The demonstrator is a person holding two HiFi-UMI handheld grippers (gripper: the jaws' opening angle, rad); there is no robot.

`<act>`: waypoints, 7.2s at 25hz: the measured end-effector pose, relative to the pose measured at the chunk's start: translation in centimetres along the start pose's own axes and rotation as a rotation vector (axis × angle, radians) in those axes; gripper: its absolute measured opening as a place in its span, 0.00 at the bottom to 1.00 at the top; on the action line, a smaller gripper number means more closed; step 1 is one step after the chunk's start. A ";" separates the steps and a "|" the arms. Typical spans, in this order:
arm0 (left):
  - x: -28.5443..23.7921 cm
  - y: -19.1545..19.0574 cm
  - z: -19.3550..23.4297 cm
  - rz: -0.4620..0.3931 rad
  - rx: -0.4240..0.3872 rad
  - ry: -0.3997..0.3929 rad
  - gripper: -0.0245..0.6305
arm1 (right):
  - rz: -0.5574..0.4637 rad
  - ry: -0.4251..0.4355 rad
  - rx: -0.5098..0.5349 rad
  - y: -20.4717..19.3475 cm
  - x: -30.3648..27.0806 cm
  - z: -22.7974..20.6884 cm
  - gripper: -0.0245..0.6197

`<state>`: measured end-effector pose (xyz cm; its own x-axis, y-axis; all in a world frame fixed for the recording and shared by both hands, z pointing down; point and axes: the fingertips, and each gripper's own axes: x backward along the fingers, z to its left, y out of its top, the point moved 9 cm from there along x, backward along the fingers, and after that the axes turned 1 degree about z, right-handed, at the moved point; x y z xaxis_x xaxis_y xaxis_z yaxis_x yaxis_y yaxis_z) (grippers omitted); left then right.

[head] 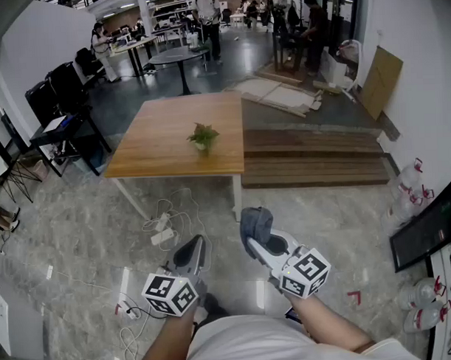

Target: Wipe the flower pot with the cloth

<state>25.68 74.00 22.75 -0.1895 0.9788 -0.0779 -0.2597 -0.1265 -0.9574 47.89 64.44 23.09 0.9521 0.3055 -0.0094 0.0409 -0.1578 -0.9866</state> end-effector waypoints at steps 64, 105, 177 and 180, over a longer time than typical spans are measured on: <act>-32.0 7.1 35.3 0.155 0.030 0.080 0.05 | 0.058 0.037 -0.107 -0.8 -40.6 -30.5 0.14; -75.7 -2.4 69.7 0.761 0.230 0.067 0.20 | 0.260 -0.309 -0.293 -4.2 -61.9 -62.1 0.14; -78.0 -11.5 73.4 0.857 0.047 -0.132 0.07 | 0.328 -0.022 -0.824 -22.6 -75.4 -66.5 0.14; -77.8 -11.6 73.1 0.849 -0.020 -0.179 0.07 | 0.359 -0.041 -0.858 -25.0 -74.5 -67.2 0.14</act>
<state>-25.80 -12.47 60.29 -0.4584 0.5141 -0.7250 0.0541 -0.7981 -0.6002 -3.75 -17.49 59.41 0.9404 0.1342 -0.3124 -0.0285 -0.8844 -0.4659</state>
